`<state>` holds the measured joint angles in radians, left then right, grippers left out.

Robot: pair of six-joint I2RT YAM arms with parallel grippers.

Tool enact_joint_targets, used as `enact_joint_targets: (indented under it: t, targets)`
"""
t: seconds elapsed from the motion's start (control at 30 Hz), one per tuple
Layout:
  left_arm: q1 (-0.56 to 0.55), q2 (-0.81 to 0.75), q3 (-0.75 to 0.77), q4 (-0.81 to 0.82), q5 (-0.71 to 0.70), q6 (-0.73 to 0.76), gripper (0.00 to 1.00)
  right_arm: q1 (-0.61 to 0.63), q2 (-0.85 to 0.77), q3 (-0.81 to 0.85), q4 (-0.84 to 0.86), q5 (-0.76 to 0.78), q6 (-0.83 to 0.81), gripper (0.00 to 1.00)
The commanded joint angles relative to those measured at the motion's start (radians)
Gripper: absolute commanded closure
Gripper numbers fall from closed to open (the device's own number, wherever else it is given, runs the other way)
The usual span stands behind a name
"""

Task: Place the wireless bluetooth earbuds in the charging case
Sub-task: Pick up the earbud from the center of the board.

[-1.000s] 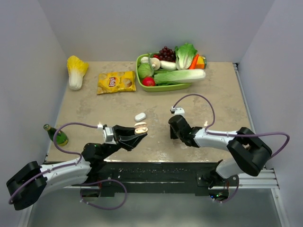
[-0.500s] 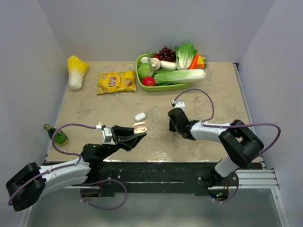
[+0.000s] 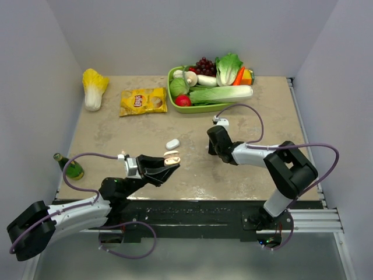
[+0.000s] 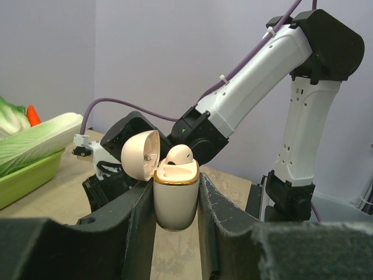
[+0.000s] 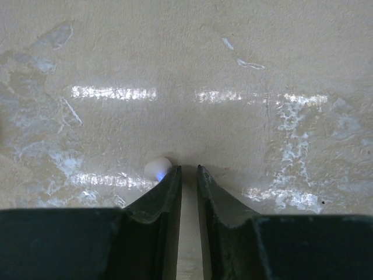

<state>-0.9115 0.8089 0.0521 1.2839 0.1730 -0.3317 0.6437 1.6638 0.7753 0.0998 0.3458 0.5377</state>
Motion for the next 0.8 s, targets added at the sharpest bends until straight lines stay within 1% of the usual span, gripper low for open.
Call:
enact_joint_targets:
  t: [0.0,0.03,0.13,0.2,0.3,0.37,0.4,0.5,0.77]
  targets:
    - [0.002,-0.016,-0.012,0.482,-0.007,-0.006,1.00,-0.007,-0.053,-0.004,-0.058,0.038,0.002,0.79]
    - [0.002,-0.017,-0.012,0.477,-0.009,-0.006,1.00,-0.006,-0.096,-0.008,-0.063,0.050,0.004,0.78]
    - [0.002,-0.014,-0.011,0.479,-0.012,-0.004,1.00,-0.006,-0.148,-0.004,-0.092,0.048,-0.001,0.73]
    - [0.002,-0.013,-0.012,0.480,-0.010,-0.004,1.00,-0.007,-0.165,0.008,-0.097,0.042,-0.013,0.67]
    - [0.002,-0.016,-0.012,0.480,-0.012,-0.004,1.00,-0.006,-0.174,0.027,-0.097,0.006,-0.039,0.60]
    - [0.002,-0.014,-0.011,0.479,-0.013,-0.004,1.00,-0.007,-0.139,0.047,-0.097,-0.030,-0.054,0.55]
    - [0.002,-0.013,-0.011,0.480,-0.012,-0.006,1.00,-0.007,-0.122,0.074,-0.133,-0.068,-0.065,0.54]
    - [0.002,-0.010,-0.011,0.483,-0.010,-0.007,1.00,-0.007,-0.056,0.111,-0.153,-0.102,-0.074,0.53]
    - [0.002,-0.013,-0.015,0.480,-0.012,-0.009,1.00,-0.007,0.011,0.145,-0.161,-0.099,-0.070,0.51]
